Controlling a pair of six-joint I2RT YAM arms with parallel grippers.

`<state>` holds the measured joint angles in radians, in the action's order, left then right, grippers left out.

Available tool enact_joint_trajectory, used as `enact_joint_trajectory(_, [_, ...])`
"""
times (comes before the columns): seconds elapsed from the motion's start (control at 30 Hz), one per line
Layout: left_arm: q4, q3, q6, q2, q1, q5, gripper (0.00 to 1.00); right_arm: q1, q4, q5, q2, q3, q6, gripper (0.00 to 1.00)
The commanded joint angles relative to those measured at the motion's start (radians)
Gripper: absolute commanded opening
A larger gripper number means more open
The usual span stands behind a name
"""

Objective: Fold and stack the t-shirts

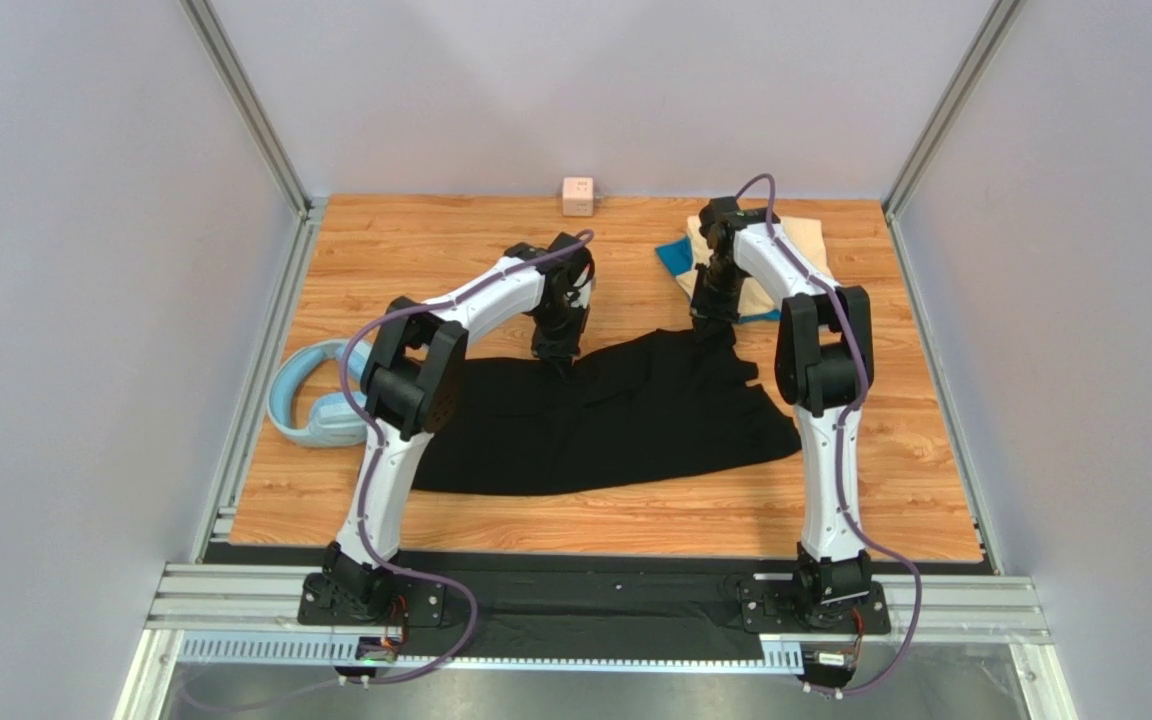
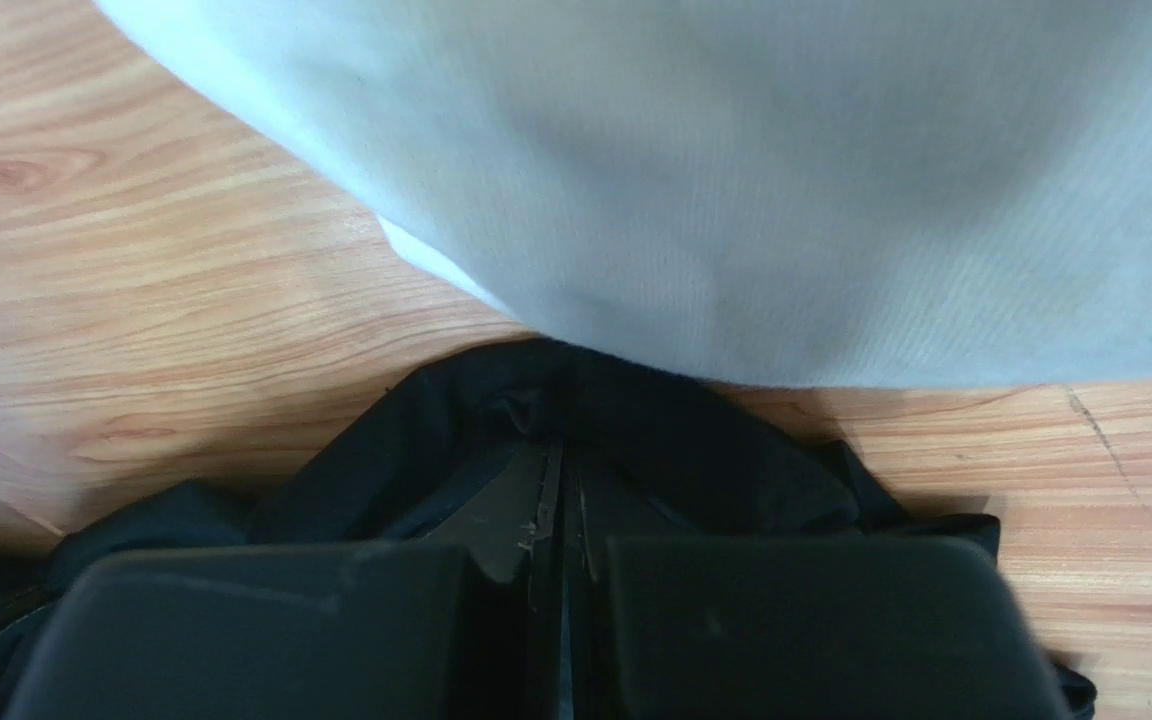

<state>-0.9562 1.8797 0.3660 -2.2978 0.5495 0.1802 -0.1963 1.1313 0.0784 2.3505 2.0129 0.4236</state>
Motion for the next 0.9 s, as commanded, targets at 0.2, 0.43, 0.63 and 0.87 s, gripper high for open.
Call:
enact_joint_trajectory(0.2, [0.054,-0.249,0.008,0.086,-0.013,-0.064,0.0,-0.008,-0.025,-0.114,-0.002,-0.109,-0.014,0.0])
enact_joint_trajectory(0.43, [0.059,-0.269,-0.004,0.092,-0.045,-0.088,0.0,-0.002,-0.011,-0.132,-0.033,-0.094,-0.019,0.0])
enact_joint_trajectory(0.63, [0.051,-0.192,-0.004,0.066,-0.048,-0.122,0.05,-0.002,-0.007,-0.124,-0.099,-0.086,-0.013,0.03])
enact_joint_trajectory(0.87, [0.022,-0.027,-0.021,-0.031,-0.048,-0.162,0.06,0.0,0.03,-0.164,-0.138,-0.1,-0.006,0.0])
